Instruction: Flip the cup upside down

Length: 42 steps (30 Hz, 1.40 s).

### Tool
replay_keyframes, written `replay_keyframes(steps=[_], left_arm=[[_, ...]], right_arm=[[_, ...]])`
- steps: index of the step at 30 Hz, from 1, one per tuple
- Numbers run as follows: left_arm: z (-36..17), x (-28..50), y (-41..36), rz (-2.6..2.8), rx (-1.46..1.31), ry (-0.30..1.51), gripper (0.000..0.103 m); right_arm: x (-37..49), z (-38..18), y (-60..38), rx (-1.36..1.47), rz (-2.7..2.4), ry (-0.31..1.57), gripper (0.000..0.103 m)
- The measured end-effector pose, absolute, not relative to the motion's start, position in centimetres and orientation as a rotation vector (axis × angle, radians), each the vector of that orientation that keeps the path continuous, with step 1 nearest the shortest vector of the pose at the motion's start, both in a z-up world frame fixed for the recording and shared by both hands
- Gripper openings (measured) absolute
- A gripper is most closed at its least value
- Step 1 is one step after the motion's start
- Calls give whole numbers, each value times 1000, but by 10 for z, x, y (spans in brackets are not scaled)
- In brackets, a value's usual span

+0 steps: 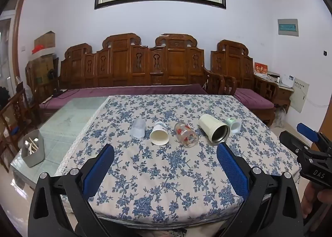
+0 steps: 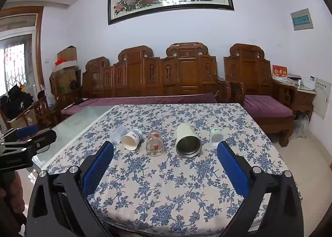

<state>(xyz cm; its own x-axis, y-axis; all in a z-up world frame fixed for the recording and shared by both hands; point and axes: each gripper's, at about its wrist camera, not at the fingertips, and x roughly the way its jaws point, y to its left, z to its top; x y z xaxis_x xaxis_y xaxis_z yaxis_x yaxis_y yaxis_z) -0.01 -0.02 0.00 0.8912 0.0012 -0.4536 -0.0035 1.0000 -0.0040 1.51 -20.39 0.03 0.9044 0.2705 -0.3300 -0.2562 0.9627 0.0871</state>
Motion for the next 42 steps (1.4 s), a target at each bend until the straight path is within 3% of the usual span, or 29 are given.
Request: replay_keyframes(steps=[42], left_arm=[[4, -2, -3, -4, -23, 462, 95]], right_arm=[[16, -2, -204, 37, 267, 345, 100]])
